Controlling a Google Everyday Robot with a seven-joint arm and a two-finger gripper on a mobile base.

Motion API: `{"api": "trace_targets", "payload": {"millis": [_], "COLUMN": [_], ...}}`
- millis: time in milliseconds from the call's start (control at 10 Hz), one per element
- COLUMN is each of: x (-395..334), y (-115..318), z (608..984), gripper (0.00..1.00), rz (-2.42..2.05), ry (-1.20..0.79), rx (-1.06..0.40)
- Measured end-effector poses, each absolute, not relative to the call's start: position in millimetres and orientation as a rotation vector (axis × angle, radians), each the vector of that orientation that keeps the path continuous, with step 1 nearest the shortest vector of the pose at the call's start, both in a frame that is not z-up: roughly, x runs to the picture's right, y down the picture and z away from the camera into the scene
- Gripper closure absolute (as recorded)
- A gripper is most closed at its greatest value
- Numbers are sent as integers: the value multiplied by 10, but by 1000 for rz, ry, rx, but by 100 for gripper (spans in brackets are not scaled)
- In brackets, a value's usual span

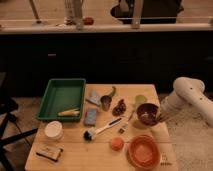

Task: Stack bowls into tray

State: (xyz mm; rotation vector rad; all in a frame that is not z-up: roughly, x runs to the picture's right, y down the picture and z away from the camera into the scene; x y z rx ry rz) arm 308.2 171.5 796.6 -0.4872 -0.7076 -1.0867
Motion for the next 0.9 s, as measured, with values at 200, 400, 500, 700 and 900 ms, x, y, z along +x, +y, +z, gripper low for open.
{"api": "trace_targets", "payload": {"millis": [200,400,500,700,900], "x": [3005,2946,2938,2922,2893], "y": [1688,1671,1672,1687,1704], "z": [7918,7868,7844,7786,7759], "gripper": [100,100,100,100,100], "rz": [-1132,-1171,-1187,-1237,-1268], "ry": [-734,-755,-765,-794,-815], "rx": [-480,-474,-474,-479,-487]}}
